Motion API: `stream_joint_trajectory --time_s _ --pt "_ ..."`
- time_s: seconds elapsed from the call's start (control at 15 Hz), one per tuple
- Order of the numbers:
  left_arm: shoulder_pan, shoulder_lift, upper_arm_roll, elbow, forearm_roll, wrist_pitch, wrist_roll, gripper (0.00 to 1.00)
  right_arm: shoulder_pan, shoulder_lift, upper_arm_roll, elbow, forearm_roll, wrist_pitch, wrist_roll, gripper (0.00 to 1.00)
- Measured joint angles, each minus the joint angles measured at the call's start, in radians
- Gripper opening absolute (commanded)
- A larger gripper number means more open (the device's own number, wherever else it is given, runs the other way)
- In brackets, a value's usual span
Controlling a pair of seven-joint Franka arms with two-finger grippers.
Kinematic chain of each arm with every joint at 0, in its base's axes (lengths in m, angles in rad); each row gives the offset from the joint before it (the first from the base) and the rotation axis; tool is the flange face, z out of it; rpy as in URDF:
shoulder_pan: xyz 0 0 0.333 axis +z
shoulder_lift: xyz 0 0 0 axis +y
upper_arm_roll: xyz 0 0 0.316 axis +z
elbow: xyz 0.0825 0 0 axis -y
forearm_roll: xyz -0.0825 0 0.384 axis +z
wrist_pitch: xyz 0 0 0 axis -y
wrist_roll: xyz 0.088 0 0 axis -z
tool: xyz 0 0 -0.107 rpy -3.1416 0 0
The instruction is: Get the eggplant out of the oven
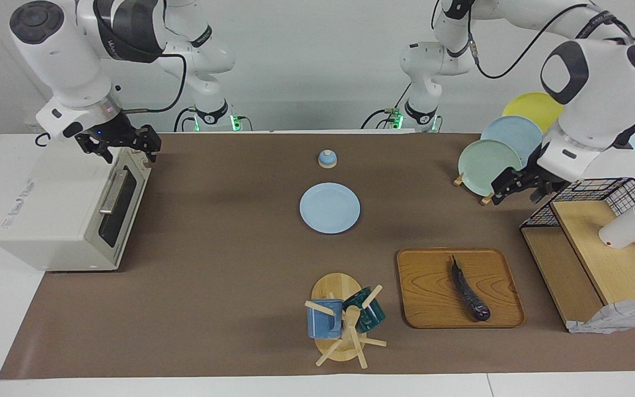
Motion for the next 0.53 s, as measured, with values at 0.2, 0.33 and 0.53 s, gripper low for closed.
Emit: stream_joint_trajectory --time_s 0.2,0.33,0.53 --pt "-0.002 -0.081 -0.001 -0.016 0.037 -0.109 -0.004 1.0 0.0 -0.006 -0.001 0.005 0.0 -0.001 0.0 1.0" --pt "-0.002 -0.132 -0.004 -0.076 0.04 -0.123 -0.027 1.0 -0.002 -0.006 -0.006 0.006 0.0 0.0 0.0 1.0" --pt "-0.003 -0.203 -0.01 -0.218 0.041 -0.087 -0.036 1.0 -0.004 -0.006 -0.01 0.006 0.0 0.0 0.0 1.0"
